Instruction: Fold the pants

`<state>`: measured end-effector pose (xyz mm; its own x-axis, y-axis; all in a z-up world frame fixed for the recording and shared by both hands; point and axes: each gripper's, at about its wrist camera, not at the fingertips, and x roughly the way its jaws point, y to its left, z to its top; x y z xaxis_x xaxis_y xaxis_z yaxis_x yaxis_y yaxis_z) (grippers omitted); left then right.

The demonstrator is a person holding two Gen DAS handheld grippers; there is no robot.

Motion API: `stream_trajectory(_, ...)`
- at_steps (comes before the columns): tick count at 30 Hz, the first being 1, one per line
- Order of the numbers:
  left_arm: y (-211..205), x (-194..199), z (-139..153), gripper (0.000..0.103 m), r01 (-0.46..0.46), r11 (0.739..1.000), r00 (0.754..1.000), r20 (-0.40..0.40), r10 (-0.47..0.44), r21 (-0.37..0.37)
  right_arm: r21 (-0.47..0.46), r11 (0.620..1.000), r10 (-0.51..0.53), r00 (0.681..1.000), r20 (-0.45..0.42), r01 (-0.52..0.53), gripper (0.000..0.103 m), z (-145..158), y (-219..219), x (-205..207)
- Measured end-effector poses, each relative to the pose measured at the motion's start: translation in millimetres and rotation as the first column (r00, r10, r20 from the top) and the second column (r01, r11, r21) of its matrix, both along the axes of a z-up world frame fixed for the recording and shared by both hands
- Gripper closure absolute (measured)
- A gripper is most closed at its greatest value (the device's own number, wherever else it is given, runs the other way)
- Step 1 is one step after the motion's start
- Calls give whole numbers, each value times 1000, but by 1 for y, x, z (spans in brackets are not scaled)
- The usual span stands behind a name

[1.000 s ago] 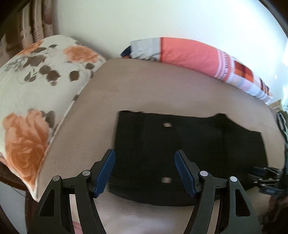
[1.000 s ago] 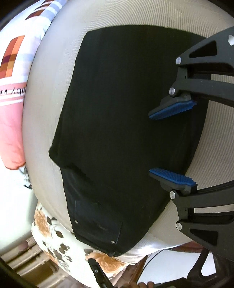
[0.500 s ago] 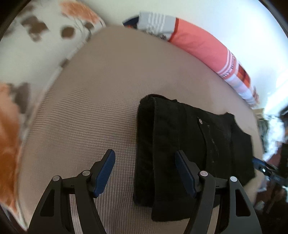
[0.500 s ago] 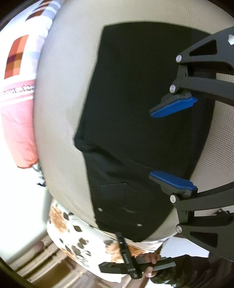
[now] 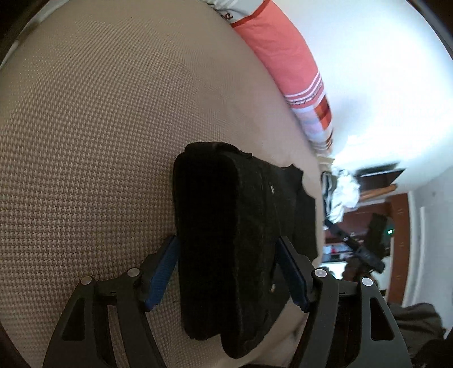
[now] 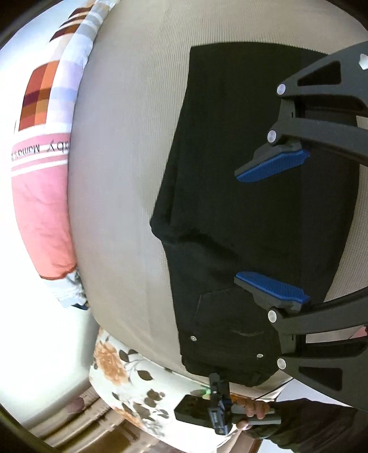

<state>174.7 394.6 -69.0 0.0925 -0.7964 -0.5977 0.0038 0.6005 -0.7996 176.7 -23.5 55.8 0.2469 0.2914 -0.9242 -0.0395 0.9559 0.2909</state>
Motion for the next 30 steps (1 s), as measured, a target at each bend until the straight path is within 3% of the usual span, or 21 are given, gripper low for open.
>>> stream_trajectory(7, 2, -11, 8, 34, -5, 999, 999, 35, 3, 45, -9, 998, 65, 997, -32, -66, 39, -14, 21, -1)
stream_trajectory(12, 14, -4, 1, 34, -33, 999, 999, 12, 33, -34, -16, 997, 81, 995, -63, -82, 39, -24, 29, -2)
stream_trajectory(17, -3, 8, 0, 34, 41, 998, 998, 42, -39, -53, -22, 995, 99, 994, -56, -100, 39, -23, 38, -2)
stream_trajectory(19, -16, 12, -4, 40, 75, 994, 997, 38, -72, -80, -18, 994, 103, 994, -49, -104, 39, -21, 42, -2)
stream_trajectory(22, -32, 18, -7, 43, 74, 996, 996, 47, -73, -41, -12, 994, 108, 993, -40, -108, 39, -19, 45, -4)
stream_trajectory(23, -37, 18, -9, 44, 55, 998, 997, 54, -53, -30, -12, 994, 107, 994, -38, -107, 39, -18, 44, -5)
stream_trajectory(25, -36, 15, -11, 57, 21, 1000, 998, 60, -20, -11, -5, 995, 104, 994, -33, -104, 39, -16, 41, -6)
stream_trajectory(30, -30, 1, -16, 66, -121, 992, 991, 56, 119, 24, 20, 998, 56, 998, -1, -56, 39, -8, 18, -8)
